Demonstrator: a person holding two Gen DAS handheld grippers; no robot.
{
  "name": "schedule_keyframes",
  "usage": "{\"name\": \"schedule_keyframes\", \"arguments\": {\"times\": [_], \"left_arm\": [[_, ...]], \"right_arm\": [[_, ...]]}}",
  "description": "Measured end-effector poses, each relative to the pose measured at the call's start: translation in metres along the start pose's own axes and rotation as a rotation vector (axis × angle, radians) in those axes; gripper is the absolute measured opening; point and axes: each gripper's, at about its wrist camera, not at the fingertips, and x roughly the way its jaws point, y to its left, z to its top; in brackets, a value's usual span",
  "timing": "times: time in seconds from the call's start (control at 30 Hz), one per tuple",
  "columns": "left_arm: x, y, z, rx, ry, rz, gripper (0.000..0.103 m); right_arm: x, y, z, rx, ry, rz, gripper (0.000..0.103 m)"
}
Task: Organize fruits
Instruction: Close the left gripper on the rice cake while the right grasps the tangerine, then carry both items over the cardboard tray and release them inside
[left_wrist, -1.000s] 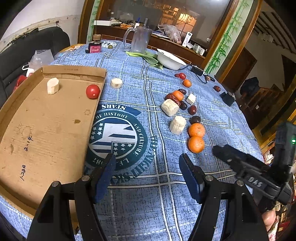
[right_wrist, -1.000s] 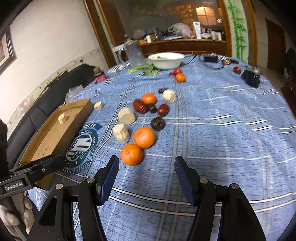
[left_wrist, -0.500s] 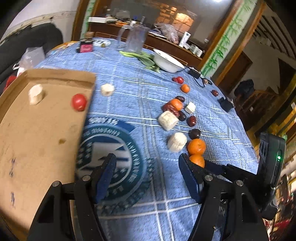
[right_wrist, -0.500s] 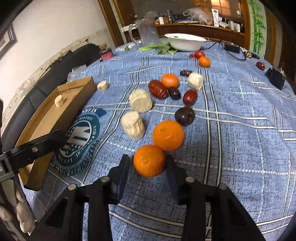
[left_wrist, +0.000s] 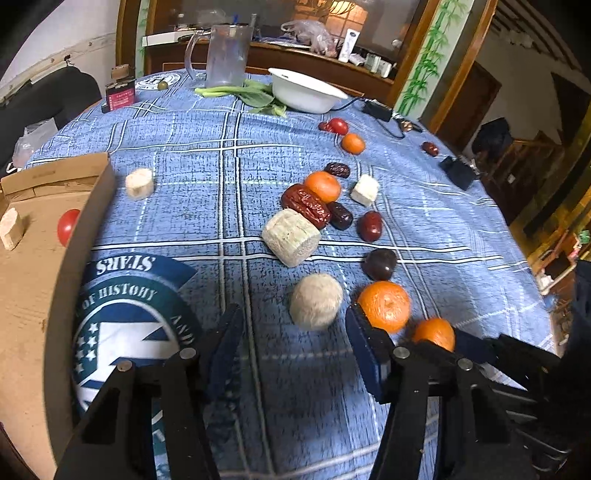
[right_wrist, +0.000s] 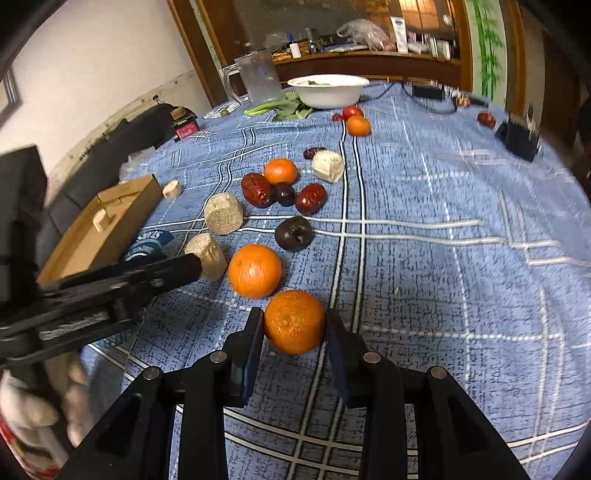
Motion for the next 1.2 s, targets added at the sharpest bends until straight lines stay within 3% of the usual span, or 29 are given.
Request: {"name": "schedule_keyframes", "arguments": {"times": [0.17,0.3,0.4,0.63,0.77,0.97,1.07,1.2], "left_arm": [[0.011,-0.012,0.003,0.031,-0.015,0.038,0.044],[0.016,-0.019,0.003,0.062,-0.038,0.055,0.026],[0.015,-0.022,0.0,0.076,-0.057,0.068,0.026],[0.0,-0.017,-0.003,0.048,-0.058,0.009,0.027],[-0.04,-0.01,-0.006,0.048,-0.102,-0.052,0.027],[-0.119,0.048,-0.011,-0.033,-0.202,-0.099,0.027],[-0.158,0.087,-0.011,-0.063,-0.249,-0.064,0.027],[-0.212,0.136,-0.004,-0.081,-0.308,0.02,0.027]], "right_arm": [[-0.001,-0.01,0.0,0.027,0.003,0.08,0.036],[-0.001,-0.013,-0.001,0.038,0.005,0.11,0.036],[-0.001,-0.014,-0.001,0.043,0.005,0.123,0.037],[-0.002,-0.016,-0.001,0.052,0.003,0.132,0.036],[-0.007,-0.009,-0.001,0.028,-0.007,0.076,0.036],[-0.047,0.037,0.006,-0.061,-0.06,0.016,0.036],[-0.072,0.072,0.018,-0.124,-0.108,0.016,0.036],[-0.1,0.131,0.05,-0.194,-0.161,0.079,0.036]]}}
